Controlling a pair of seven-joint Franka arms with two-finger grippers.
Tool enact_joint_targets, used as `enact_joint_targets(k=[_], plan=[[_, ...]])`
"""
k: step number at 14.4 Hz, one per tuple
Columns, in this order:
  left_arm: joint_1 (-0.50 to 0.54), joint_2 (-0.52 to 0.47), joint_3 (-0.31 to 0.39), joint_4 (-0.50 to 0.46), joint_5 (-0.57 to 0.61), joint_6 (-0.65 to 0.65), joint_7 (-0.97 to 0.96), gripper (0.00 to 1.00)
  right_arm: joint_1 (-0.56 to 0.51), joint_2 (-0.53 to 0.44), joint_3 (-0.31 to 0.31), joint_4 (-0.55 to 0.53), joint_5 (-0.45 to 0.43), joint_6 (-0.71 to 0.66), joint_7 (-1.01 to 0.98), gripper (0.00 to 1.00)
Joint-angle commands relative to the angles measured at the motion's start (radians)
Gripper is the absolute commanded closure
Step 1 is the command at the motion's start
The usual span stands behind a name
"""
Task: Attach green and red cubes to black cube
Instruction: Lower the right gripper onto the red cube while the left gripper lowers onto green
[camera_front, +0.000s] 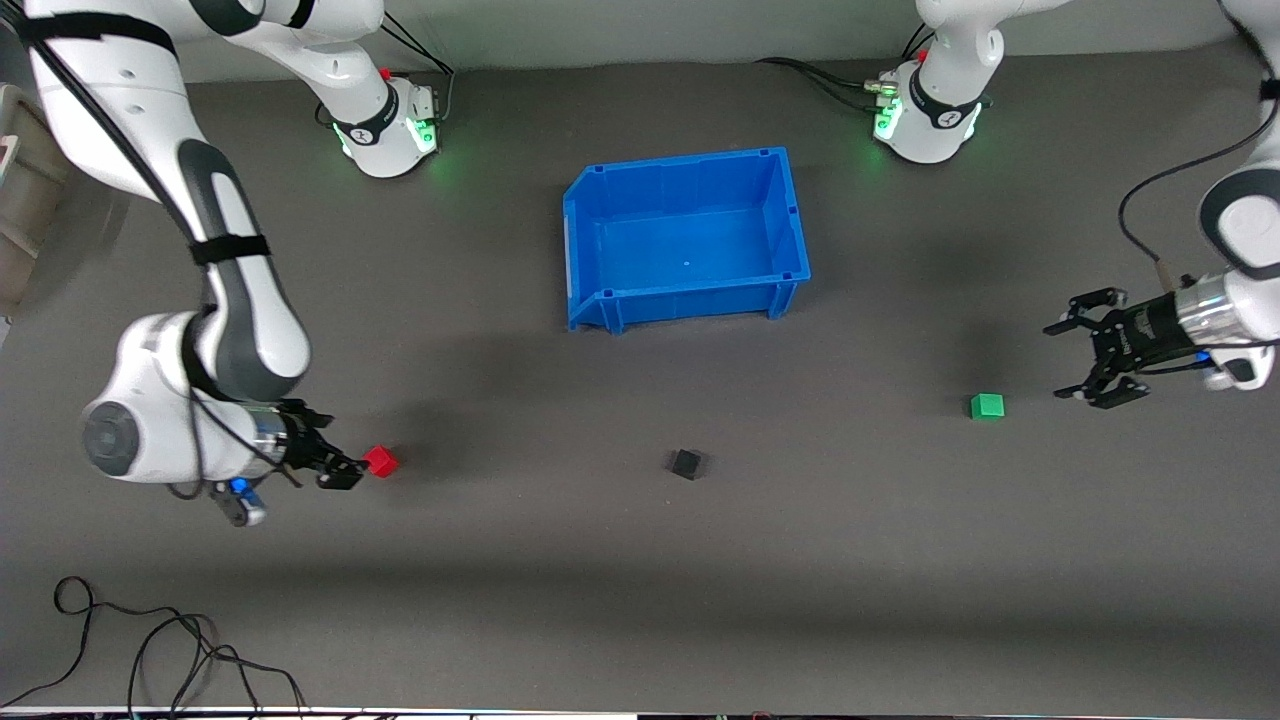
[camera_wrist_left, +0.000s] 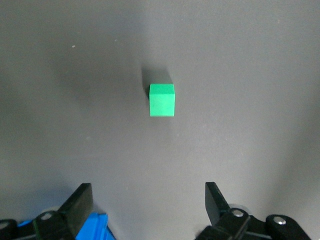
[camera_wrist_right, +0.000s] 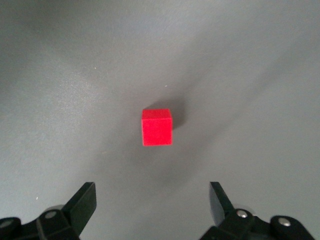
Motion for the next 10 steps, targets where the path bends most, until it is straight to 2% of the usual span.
enact_joint_targets(k=[1, 3, 5, 10], plan=[[0.001, 0.075, -0.010, 0.007, -0.037, 0.049, 0.074, 0.00, 0.004, 0.053, -0.011, 0.001, -0.047, 0.063, 0.021, 0.00], [0.005, 0.110, -0.008, 0.007, -0.086, 0.063, 0.149, 0.00, 0.004, 0.081, -0.011, 0.001, -0.094, 0.089, 0.022, 0.00], [0.008, 0.159, -0.008, 0.022, -0.126, 0.066, 0.178, 0.00, -0.001, 0.103, -0.010, 0.001, -0.091, 0.120, 0.024, 0.00], [0.011, 0.227, -0.010, 0.047, -0.135, 0.116, 0.178, 0.00, 0.004, 0.150, -0.010, -0.001, -0.089, 0.178, 0.045, 0.00]])
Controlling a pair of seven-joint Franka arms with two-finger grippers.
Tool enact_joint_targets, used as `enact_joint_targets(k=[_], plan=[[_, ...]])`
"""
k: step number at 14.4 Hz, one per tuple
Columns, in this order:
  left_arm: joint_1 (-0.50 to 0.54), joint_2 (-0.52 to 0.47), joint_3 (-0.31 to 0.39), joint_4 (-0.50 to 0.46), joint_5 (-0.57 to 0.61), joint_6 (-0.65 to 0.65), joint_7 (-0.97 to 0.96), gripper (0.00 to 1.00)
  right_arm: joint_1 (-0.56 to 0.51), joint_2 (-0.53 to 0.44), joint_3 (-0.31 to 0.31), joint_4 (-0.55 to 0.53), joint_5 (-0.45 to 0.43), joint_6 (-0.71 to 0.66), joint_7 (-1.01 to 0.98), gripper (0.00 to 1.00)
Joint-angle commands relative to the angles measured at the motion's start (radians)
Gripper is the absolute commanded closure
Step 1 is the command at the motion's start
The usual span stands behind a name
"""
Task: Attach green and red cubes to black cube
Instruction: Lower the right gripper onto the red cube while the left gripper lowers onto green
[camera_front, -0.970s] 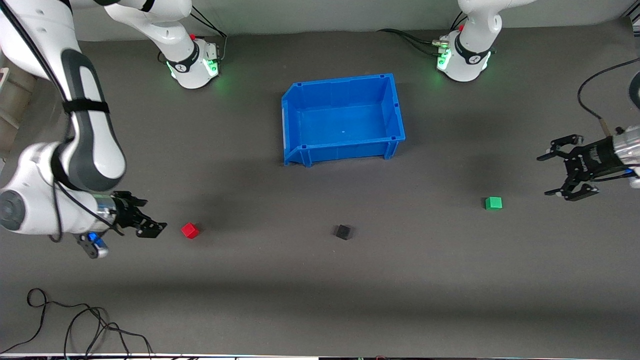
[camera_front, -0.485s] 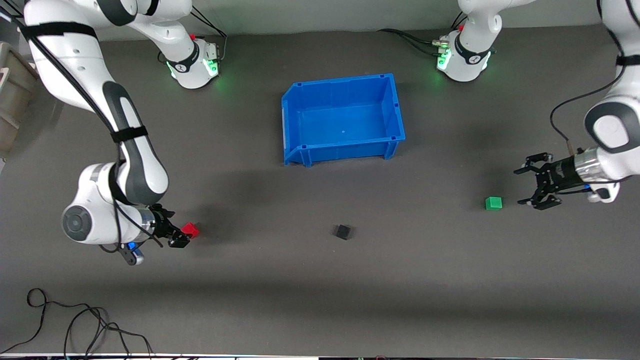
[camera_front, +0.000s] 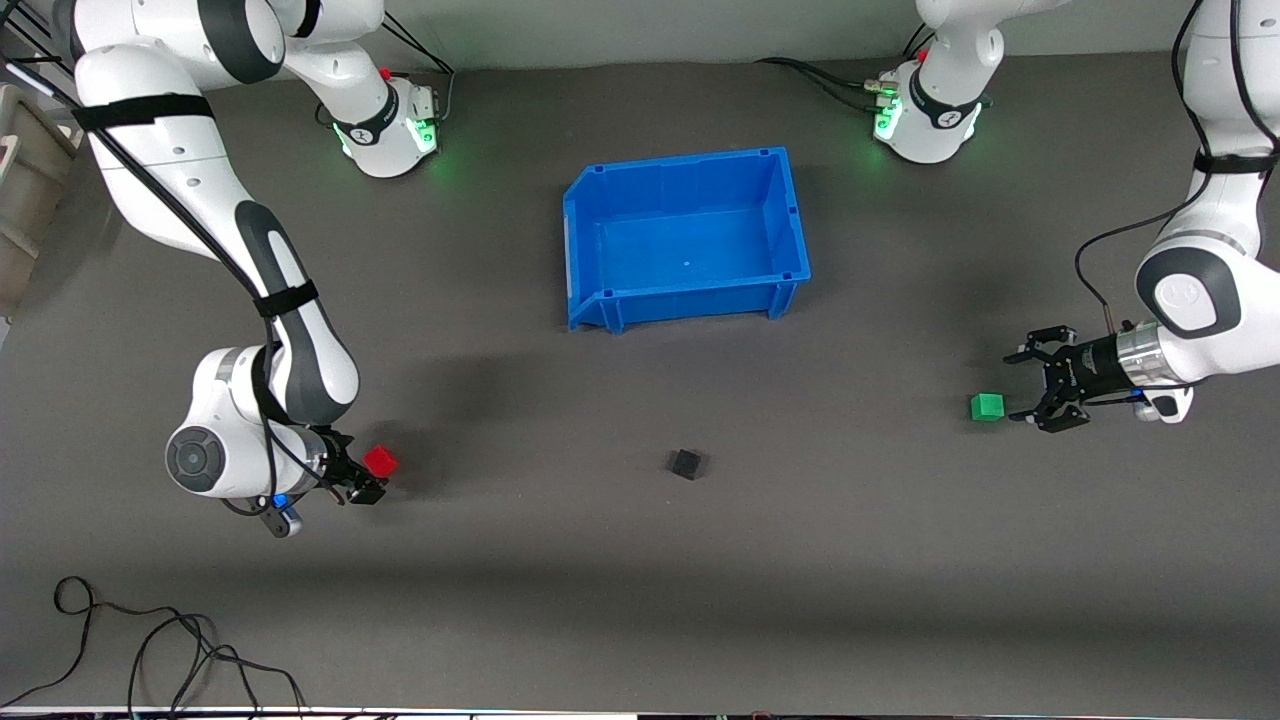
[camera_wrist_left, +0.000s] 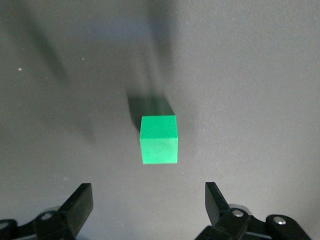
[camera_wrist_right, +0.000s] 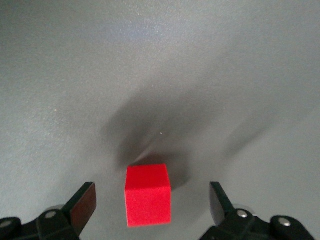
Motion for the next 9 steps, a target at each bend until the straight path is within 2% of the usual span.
enact_joint_targets(k=[1, 5, 6, 8, 9], plan=[[0.006, 0.039, -0.003, 0.022, -0.036, 0.024, 0.020, 0.00, 0.006, 0.018, 0.000, 0.007, -0.014, 0.019, 0.033, 0.00], [0.003, 0.080, -0.004, 0.020, -0.070, 0.075, 0.020, 0.00, 0.009, 0.029, 0.000, -0.016, -0.014, 0.067, 0.033, 0.04], [0.003, 0.085, -0.004, 0.019, -0.072, 0.085, 0.020, 0.00, 0.015, 0.031, 0.000, -0.025, -0.014, 0.083, 0.033, 0.12], [0.003, 0.096, -0.004, 0.017, -0.078, 0.087, 0.020, 0.00, 0.018, 0.029, 0.000, -0.028, -0.014, 0.090, 0.033, 0.37], [0.003, 0.097, -0.004, 0.016, -0.078, 0.087, 0.020, 0.00, 0.018, 0.029, 0.000, -0.028, -0.014, 0.090, 0.033, 0.45]])
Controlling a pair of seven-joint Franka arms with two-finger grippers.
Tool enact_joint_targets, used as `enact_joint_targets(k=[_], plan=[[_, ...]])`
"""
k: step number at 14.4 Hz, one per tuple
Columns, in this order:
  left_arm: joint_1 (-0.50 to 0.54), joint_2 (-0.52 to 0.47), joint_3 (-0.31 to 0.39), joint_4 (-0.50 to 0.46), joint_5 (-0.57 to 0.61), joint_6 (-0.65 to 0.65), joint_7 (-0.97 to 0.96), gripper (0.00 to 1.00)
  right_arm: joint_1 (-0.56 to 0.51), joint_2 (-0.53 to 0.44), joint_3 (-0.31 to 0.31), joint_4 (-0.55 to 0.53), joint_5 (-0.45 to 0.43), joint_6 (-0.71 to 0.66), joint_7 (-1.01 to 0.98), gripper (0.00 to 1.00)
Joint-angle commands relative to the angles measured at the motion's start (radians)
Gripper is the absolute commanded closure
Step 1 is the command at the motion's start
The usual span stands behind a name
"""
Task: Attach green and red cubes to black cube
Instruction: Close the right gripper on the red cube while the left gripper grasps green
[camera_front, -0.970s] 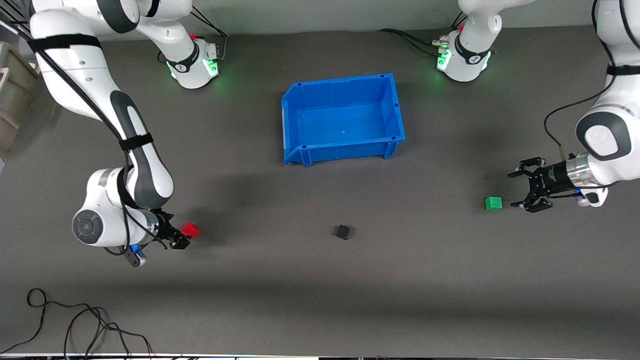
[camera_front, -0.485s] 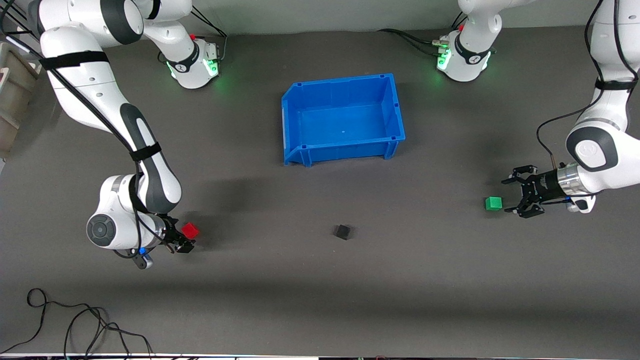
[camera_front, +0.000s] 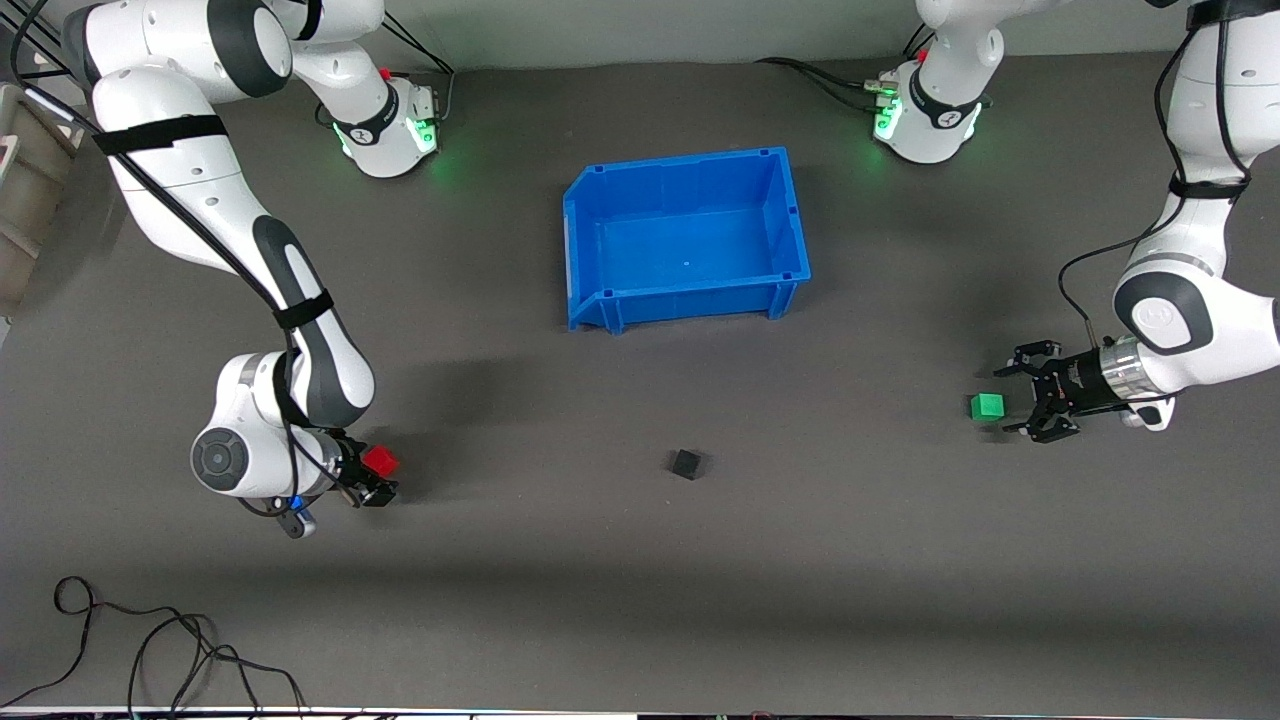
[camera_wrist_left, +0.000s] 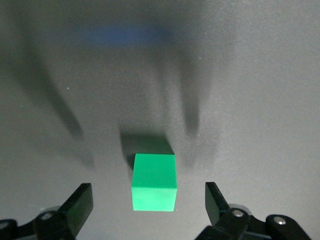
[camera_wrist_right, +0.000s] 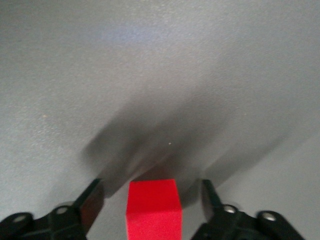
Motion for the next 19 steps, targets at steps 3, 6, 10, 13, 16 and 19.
enact_joint_targets(k=[3, 6, 10, 13, 16, 19], plan=[[-0.008, 0.014, -0.003, 0.005, -0.020, 0.006, 0.020, 0.00, 0.010, -0.003, 0.000, -0.010, -0.013, 0.013, 0.030, 0.70], [-0.008, 0.019, -0.003, 0.005, -0.020, 0.006, 0.023, 0.20, 0.007, -0.003, 0.000, -0.010, -0.014, 0.013, 0.028, 0.85], [-0.004, 0.017, -0.005, 0.008, -0.020, 0.002, 0.023, 0.70, 0.010, -0.008, 0.006, -0.001, 0.024, 0.013, 0.063, 0.99], [-0.004, 0.005, -0.003, 0.023, -0.019, -0.016, 0.020, 0.71, 0.027, -0.013, 0.010, 0.029, 0.131, 0.013, 0.175, 1.00], [-0.002, -0.001, -0.003, 0.113, -0.017, -0.101, -0.006, 0.71, 0.094, -0.003, 0.009, 0.091, 0.165, 0.013, 0.351, 1.00], [0.002, 0.009, -0.002, 0.250, 0.000, -0.247, -0.048, 0.71, 0.166, 0.035, 0.009, 0.175, 0.167, 0.013, 0.468, 1.00]])
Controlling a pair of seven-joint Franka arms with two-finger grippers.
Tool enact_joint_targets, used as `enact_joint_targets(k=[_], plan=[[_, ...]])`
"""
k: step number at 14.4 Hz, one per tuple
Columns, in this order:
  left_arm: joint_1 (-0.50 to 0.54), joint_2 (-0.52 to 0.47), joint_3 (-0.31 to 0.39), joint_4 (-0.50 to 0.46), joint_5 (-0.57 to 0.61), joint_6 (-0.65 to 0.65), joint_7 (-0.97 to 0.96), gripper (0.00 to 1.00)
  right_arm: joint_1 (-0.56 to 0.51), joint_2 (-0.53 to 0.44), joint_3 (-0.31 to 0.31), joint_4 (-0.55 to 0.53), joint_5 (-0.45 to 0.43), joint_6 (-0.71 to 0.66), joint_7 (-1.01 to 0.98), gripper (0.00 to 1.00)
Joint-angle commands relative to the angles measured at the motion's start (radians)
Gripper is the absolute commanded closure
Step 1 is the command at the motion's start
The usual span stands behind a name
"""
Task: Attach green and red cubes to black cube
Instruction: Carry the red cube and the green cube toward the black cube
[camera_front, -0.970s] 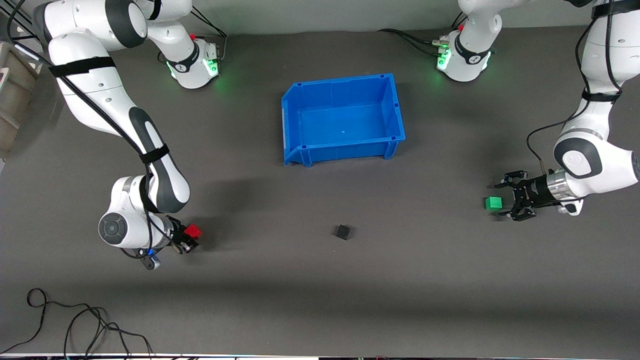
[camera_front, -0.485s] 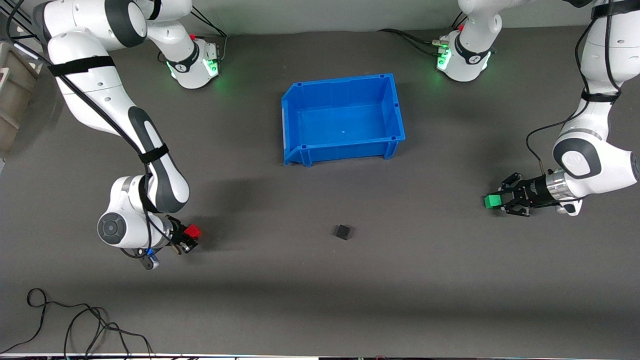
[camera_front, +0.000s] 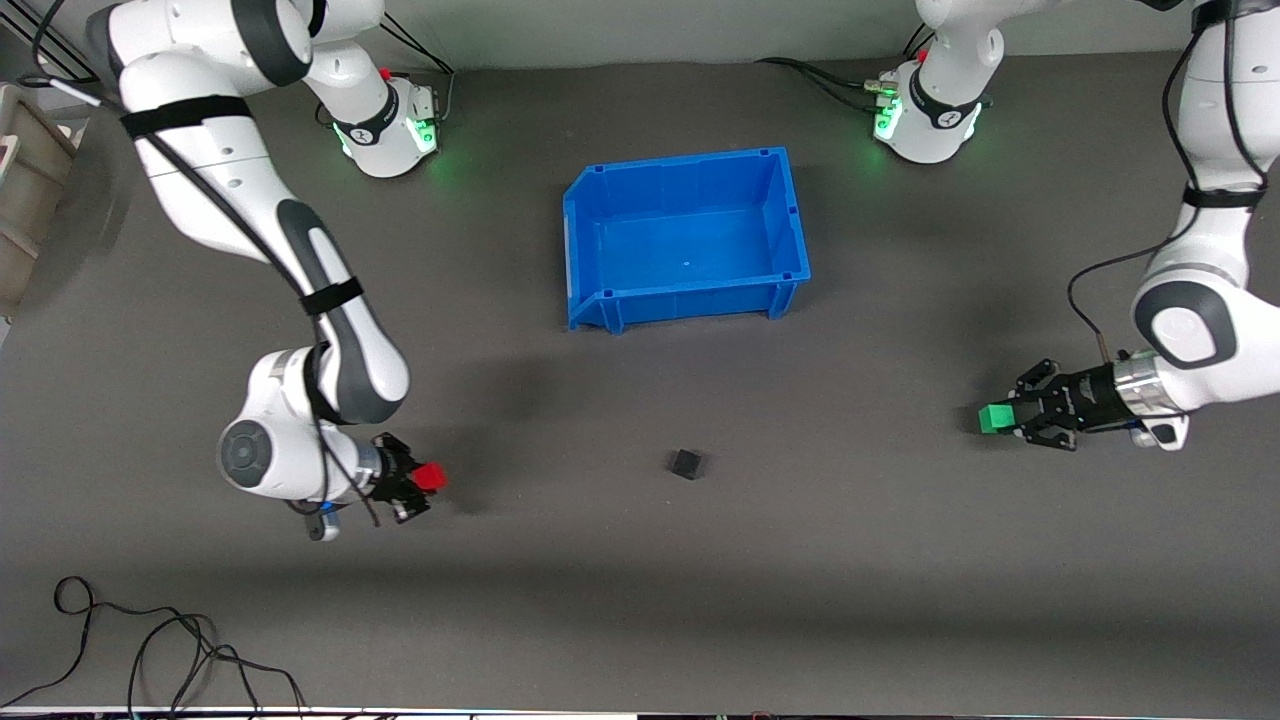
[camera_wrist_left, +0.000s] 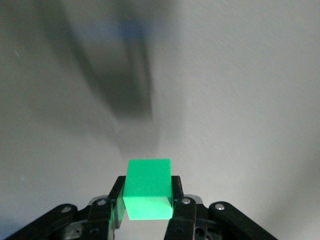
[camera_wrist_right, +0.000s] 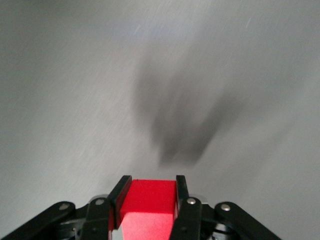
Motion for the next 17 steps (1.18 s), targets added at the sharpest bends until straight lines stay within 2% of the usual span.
enact_joint_targets(k=[1, 4, 8, 11, 14, 17], plan=[[0.003, 0.007, 0.004, 0.119, 0.006, -0.118, -0.040, 0.71, 0.063, 0.058, -0.009, 0.098, 0.025, 0.003, 0.152, 1.00], [-0.026, 0.011, 0.000, 0.143, 0.007, -0.109, -0.040, 0.71, 0.108, 0.101, -0.009, 0.159, 0.023, 0.003, 0.319, 1.00], [-0.130, 0.028, -0.002, 0.140, -0.016, -0.038, -0.063, 0.72, 0.193, 0.156, -0.011, 0.257, 0.015, 0.003, 0.524, 1.00], [-0.199, 0.042, -0.002, 0.140, -0.053, 0.024, -0.213, 0.72, 0.256, 0.202, -0.011, 0.319, 0.012, 0.014, 0.677, 1.00], [-0.314, 0.065, -0.002, 0.138, -0.053, 0.126, -0.369, 0.72, 0.319, 0.247, -0.019, 0.359, 0.009, 0.064, 0.818, 1.00], [-0.381, 0.091, -0.002, 0.146, -0.050, 0.187, -0.382, 0.75, 0.348, 0.284, -0.019, 0.397, 0.011, 0.148, 0.958, 1.00]])
